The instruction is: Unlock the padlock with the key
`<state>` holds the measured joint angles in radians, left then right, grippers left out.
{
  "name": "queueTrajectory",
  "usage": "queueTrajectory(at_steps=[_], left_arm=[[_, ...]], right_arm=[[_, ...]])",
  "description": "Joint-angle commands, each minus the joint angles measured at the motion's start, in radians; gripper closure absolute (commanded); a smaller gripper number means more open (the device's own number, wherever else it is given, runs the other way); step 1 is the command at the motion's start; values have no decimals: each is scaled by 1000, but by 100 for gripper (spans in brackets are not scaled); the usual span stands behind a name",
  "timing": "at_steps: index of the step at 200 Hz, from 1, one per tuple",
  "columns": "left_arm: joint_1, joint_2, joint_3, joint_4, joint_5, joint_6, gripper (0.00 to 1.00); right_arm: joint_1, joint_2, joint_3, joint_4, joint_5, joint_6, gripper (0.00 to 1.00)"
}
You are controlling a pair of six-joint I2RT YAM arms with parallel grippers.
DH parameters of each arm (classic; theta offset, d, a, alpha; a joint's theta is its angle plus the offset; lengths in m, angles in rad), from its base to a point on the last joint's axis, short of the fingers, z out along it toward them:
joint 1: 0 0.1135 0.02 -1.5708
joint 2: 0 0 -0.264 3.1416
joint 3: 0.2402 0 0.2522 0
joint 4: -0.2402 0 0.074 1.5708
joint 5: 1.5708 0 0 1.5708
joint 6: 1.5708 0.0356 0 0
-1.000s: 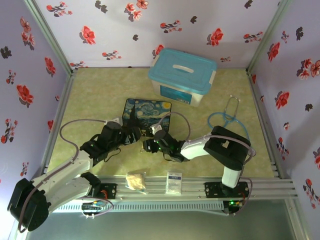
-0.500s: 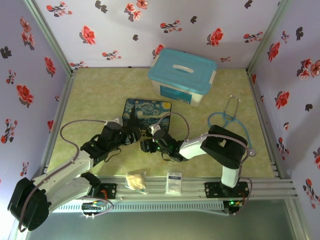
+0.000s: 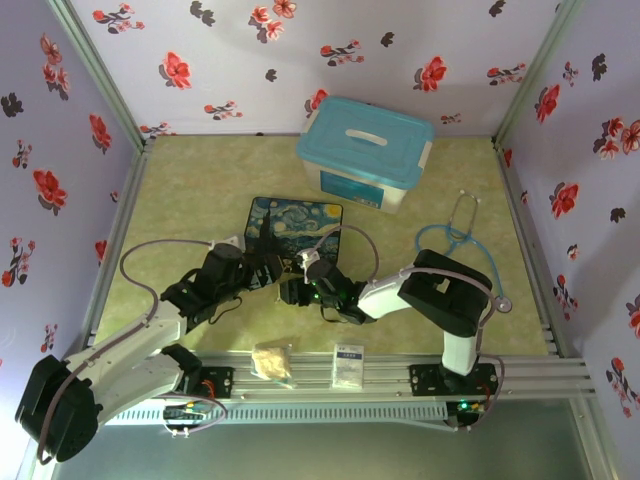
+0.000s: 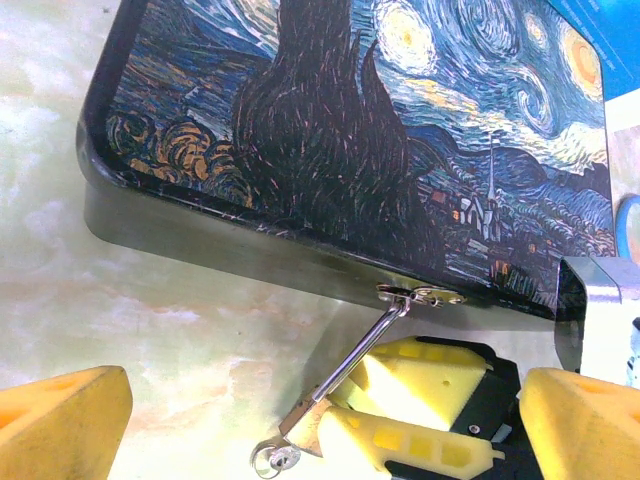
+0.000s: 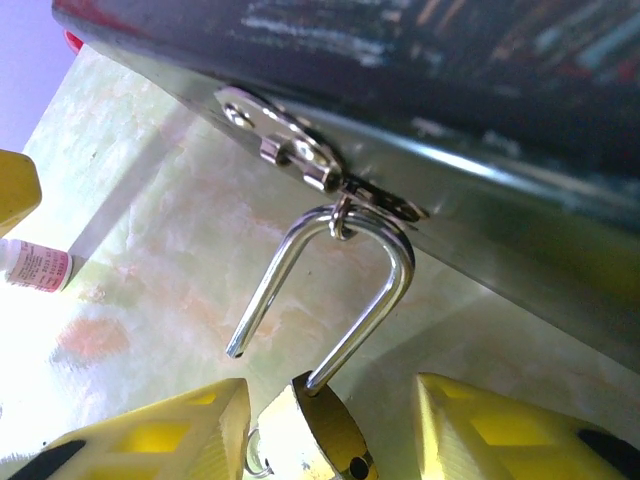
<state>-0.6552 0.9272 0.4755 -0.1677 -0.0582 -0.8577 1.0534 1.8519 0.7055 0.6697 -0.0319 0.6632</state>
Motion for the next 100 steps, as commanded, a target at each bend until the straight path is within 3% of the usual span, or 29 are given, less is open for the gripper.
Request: queueTrajectory(at_steps=[1, 100], left_arm=[[11, -9, 3, 7, 5, -1, 0], [19, 9, 3, 24, 4, 6, 0]], right_arm=[[-4, 38, 2, -16, 1, 19, 55], [-10, 56, -53, 96, 2, 49, 82]])
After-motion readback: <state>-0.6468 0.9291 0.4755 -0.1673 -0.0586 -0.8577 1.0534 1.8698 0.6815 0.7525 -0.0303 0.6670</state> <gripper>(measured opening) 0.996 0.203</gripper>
